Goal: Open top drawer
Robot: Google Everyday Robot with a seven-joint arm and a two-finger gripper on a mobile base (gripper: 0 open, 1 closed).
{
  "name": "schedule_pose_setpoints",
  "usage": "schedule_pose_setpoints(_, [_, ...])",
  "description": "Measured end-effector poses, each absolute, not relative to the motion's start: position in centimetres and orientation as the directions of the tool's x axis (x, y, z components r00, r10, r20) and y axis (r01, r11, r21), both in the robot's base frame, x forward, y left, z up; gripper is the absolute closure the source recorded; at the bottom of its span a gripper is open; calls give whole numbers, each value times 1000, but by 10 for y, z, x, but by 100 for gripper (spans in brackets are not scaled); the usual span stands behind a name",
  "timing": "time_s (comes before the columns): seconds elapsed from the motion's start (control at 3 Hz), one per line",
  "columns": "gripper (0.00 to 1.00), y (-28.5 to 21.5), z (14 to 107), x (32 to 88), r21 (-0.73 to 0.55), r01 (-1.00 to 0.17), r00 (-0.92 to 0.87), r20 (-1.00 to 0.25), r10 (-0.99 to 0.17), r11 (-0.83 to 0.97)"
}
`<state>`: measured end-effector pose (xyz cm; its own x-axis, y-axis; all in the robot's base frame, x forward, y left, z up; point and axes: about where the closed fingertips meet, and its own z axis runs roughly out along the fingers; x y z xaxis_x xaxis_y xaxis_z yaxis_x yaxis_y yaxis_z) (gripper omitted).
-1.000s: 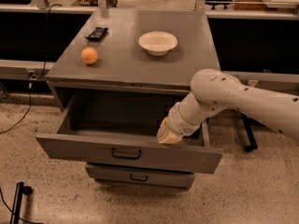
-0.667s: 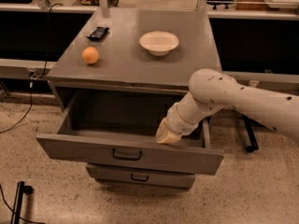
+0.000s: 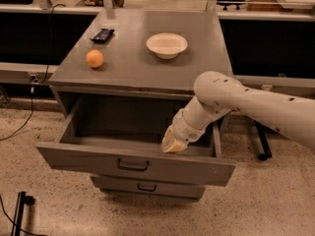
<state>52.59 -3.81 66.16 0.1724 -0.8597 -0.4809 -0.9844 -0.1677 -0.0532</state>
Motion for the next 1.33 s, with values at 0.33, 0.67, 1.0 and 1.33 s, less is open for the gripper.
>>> schedule_pose_setpoints(0.33, [100, -19, 651, 537, -47, -980, 193, -476, -858, -194])
schedule_pose_setpoints(0.67, [100, -10, 647, 532, -37, -978, 196, -486, -852, -204])
schedule_pose_setpoints(1.0, [100, -5, 647, 522, 15, -971, 196, -510, -837, -237])
schedule_pose_setpoints(1.33, [100, 0, 646, 496, 96, -950, 196, -562, -804, -298])
